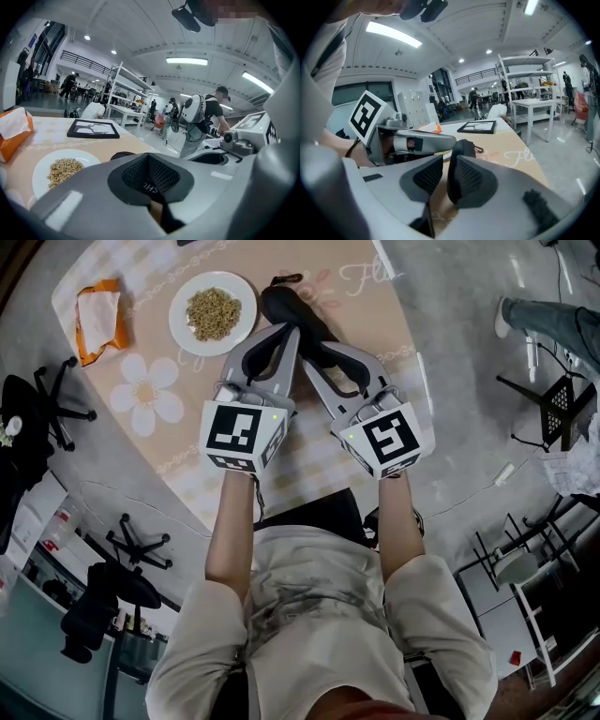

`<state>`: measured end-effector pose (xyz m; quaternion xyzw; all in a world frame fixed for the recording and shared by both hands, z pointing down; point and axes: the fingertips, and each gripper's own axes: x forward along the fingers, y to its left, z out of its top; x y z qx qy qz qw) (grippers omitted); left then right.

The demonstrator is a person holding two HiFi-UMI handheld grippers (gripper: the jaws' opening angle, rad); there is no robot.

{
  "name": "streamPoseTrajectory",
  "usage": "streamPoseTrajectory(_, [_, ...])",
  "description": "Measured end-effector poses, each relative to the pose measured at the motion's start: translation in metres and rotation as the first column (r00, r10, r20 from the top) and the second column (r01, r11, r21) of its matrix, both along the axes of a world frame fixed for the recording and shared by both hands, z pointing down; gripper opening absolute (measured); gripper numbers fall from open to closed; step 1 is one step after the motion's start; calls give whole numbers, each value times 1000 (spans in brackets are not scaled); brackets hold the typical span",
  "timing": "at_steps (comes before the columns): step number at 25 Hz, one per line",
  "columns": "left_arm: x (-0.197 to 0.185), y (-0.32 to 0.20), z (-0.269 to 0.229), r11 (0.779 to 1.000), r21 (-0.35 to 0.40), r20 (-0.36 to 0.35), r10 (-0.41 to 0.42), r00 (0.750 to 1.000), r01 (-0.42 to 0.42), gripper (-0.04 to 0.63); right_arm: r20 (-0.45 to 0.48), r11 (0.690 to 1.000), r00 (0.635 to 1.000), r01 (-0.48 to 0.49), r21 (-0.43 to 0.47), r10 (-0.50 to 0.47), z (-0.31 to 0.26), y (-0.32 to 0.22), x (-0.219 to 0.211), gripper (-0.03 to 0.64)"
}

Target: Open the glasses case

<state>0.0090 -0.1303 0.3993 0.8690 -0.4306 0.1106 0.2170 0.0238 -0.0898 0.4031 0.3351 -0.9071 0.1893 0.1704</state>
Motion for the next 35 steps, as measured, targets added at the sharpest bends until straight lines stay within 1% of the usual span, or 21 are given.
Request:
streamPoseTrajectory(6, [4, -4, 3, 1000, 0, -13, -7, 1000, 7, 6, 5, 999, 999, 39, 8, -39, 0, 5, -6, 100])
streamPoseTrajectory(10, [3, -7, 11, 1000, -25, 4, -8, 1000, 9, 8, -11, 998, 999, 52, 20, -52, -1, 5, -4, 100])
streamPoseTrajectory(14, [2, -7, 12, 999, -33, 19, -7, 1000, 8, 8, -54, 998, 998, 46, 31, -44, -5, 6, 14, 100])
streamPoseTrajectory(16, [2, -6, 13, 999, -36, 21, -10, 1000, 11, 8, -91, 999, 995, 46, 28, -43, -1, 8, 25, 100])
streamPoseTrajectory(19, [0, -6, 13, 999, -38, 17, -14, 1000, 15, 8, -135, 997, 989, 68, 20, -65, 5, 11, 35, 101])
streamPoseTrajectory(22, [-1, -6, 13, 999, -39, 16, -13, 1000, 14, 8, -169, 994, 981, 105, 25, -99, 8, 11, 38, 101])
streamPoseTrajectory(25, [-1, -6, 13, 999, -40, 15, -13, 1000, 14, 8, -189, 985, 968, 170, 21, -163, 13, 11, 37, 103])
streamPoseTrajectory(30, [-2, -5, 12, 999, -42, 7, -14, 1000, 14, 8, -187, 951, 935, 308, 10, -300, 16, 12, 32, 99])
streamPoseTrajectory(31, [-2, -5, 12, 999, -42, 5, -14, 1000, 15, 8, -184, 945, 929, 326, 6, -320, 16, 13, 30, 84])
streamPoseTrajectory(32, [-2, -5, 12, 999, -42, 6, -14, 1000, 15, 8, -183, 941, 925, 339, 4, -332, 16, 14, 29, 55])
streamPoseTrajectory(35, [-2, -5, 13, 999, -42, 4, -15, 1000, 15, 8, -182, 943, 927, 334, -2, -328, 16, 15, 29, 38])
